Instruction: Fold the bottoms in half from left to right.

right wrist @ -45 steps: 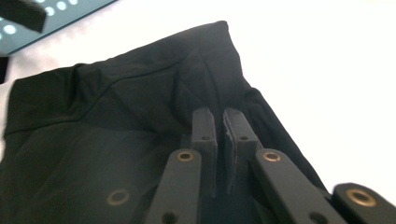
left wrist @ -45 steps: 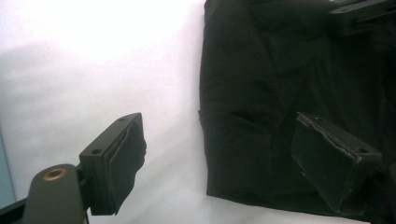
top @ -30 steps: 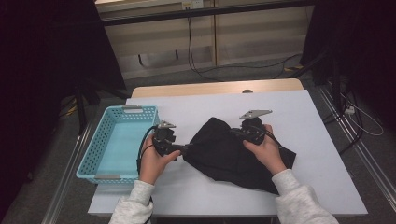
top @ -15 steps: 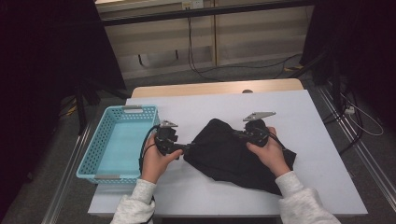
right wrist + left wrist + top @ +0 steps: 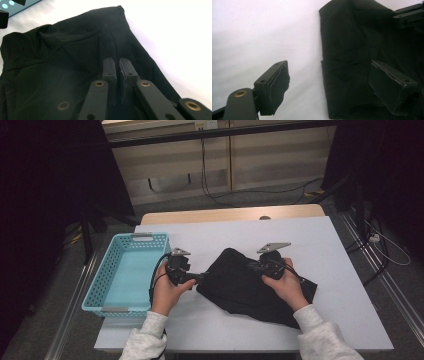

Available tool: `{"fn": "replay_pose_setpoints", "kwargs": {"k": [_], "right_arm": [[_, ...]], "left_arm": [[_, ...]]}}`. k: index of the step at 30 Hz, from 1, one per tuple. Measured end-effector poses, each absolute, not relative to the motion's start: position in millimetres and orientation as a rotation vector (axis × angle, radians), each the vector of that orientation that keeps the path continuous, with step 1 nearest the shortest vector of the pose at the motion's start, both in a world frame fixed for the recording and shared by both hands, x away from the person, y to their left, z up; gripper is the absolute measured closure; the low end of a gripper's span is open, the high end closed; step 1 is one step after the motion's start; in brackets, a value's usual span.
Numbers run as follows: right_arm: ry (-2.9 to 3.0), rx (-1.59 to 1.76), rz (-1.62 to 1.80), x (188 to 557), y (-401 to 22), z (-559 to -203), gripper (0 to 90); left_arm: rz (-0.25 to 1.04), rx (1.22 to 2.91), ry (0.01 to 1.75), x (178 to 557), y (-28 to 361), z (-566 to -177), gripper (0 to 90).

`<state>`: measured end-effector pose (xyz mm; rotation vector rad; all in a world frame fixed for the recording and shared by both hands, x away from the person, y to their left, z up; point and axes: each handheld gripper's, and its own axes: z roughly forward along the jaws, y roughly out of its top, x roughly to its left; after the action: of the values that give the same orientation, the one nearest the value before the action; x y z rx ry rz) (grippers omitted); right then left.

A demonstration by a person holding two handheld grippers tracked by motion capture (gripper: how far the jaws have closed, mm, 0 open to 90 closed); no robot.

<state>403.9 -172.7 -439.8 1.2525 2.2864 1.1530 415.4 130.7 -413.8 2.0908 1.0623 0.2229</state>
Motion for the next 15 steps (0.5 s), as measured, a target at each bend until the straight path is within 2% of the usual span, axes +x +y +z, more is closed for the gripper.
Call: {"fn": "replay_pose_setpoints", "kwargs": {"k": [3, 4, 6, 7, 10, 13, 15], "right_arm": [[2.305, 1.239, 1.144, 407, -165, -445, 80.0], [2.313, 1.238, 1.120, 408, -162, -446, 74.2], [2.286, 1.240, 1.060, 410, -160, -449, 51.4], [2.241, 1.265, 1.053, 412, -162, -448, 43.0], [2.167, 1.330, 1.090, 416, -172, -446, 38.2], [2.198, 1.362, 1.089, 416, -176, -449, 39.1], [2.240, 1.367, 1.071, 416, -175, -457, 42.9]], "left_arm": [[0.218, 2.092, 1.066, 414, 131, -415, 17.4], [0.214, 2.109, 1.057, 415, 132, -416, 17.4], [0.213, 2.104, 1.060, 414, 132, -416, 17.4], [0.218, 2.101, 1.062, 414, 132, -417, 17.4], [0.215, 2.106, 1.061, 414, 132, -418, 17.5], [0.217, 2.103, 1.071, 415, 133, -420, 17.4], [0.212, 2.109, 1.065, 415, 134, -418, 17.5]]}}
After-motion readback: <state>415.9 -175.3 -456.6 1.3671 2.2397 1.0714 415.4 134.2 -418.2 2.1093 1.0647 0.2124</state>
